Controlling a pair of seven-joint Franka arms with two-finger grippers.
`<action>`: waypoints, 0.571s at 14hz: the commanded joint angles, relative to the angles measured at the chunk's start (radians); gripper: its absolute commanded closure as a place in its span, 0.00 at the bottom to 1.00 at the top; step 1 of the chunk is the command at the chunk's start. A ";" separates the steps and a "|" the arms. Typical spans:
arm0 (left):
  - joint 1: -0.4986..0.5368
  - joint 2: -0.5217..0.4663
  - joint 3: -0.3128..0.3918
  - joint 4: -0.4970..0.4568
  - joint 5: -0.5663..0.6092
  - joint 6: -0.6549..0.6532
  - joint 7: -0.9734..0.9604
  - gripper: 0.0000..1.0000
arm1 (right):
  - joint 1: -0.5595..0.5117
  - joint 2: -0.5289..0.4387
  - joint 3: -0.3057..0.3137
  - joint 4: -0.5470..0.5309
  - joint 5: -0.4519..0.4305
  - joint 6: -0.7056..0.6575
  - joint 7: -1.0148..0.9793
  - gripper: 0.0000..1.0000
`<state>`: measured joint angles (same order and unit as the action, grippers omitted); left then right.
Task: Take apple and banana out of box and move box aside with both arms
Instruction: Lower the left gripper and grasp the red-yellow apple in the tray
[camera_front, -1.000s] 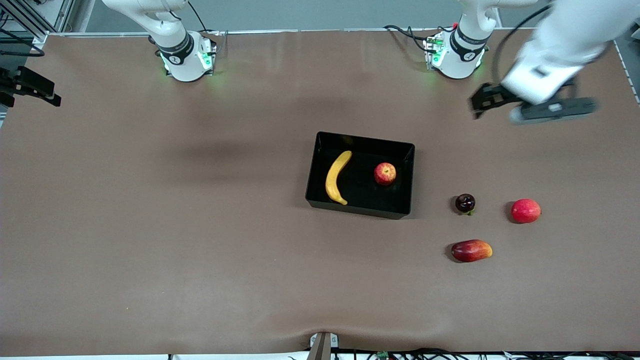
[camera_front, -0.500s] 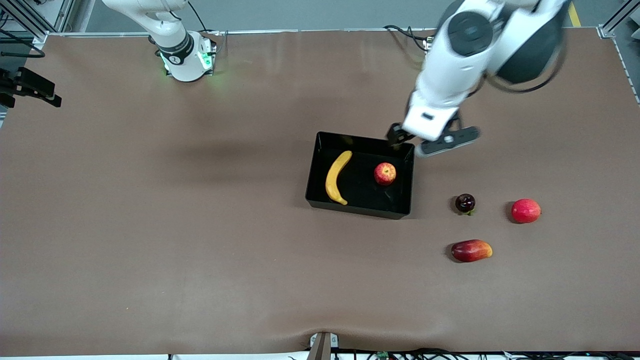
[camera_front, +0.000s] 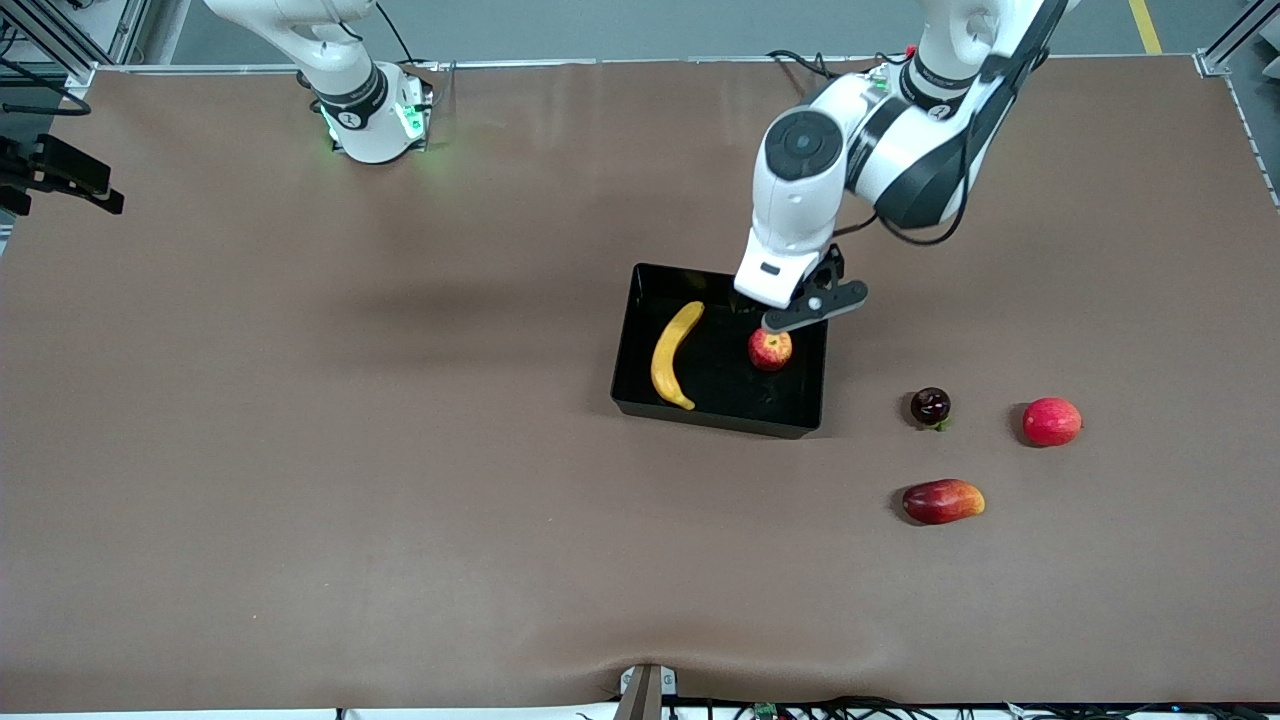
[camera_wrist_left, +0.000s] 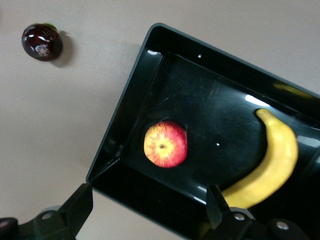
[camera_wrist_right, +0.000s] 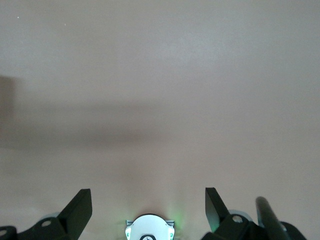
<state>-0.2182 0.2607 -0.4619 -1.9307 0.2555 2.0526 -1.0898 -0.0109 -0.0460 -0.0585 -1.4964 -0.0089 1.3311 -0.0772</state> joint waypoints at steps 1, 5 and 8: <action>-0.003 0.083 0.000 0.007 0.106 0.043 -0.093 0.00 | -0.006 0.006 0.005 0.012 -0.003 -0.012 -0.004 0.00; -0.004 0.169 0.002 0.010 0.148 0.136 -0.180 0.00 | -0.006 0.006 0.006 0.007 -0.003 -0.016 -0.003 0.00; -0.001 0.222 0.002 0.009 0.191 0.143 -0.209 0.00 | 0.000 0.005 0.005 0.012 -0.003 -0.018 -0.003 0.00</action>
<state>-0.2176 0.4533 -0.4598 -1.9284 0.4116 2.1740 -1.2551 -0.0103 -0.0442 -0.0582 -1.4971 -0.0089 1.3237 -0.0772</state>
